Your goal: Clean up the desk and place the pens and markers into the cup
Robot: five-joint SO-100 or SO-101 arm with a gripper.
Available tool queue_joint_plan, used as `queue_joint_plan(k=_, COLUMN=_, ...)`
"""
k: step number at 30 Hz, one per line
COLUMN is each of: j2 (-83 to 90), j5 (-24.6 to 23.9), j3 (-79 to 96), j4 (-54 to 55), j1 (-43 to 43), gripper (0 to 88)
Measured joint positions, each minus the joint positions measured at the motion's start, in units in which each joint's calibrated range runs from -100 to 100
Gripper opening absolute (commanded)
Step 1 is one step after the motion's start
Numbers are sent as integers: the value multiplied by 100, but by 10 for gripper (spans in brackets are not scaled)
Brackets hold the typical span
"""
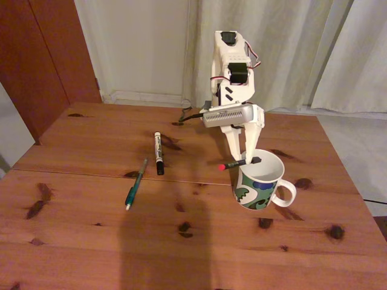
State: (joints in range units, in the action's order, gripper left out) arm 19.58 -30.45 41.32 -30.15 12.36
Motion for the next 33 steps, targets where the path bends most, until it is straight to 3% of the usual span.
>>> queue_joint_plan(k=24, j2=110, j5=0, j3=357, j4=91, j1=0, gripper=10)
queue_joint_plan(k=30, j2=110, j5=0, j3=357, j4=91, j1=0, gripper=127)
queue_joint_plan(k=33, j2=93, j5=0, j3=382, j4=83, j1=22, gripper=144)
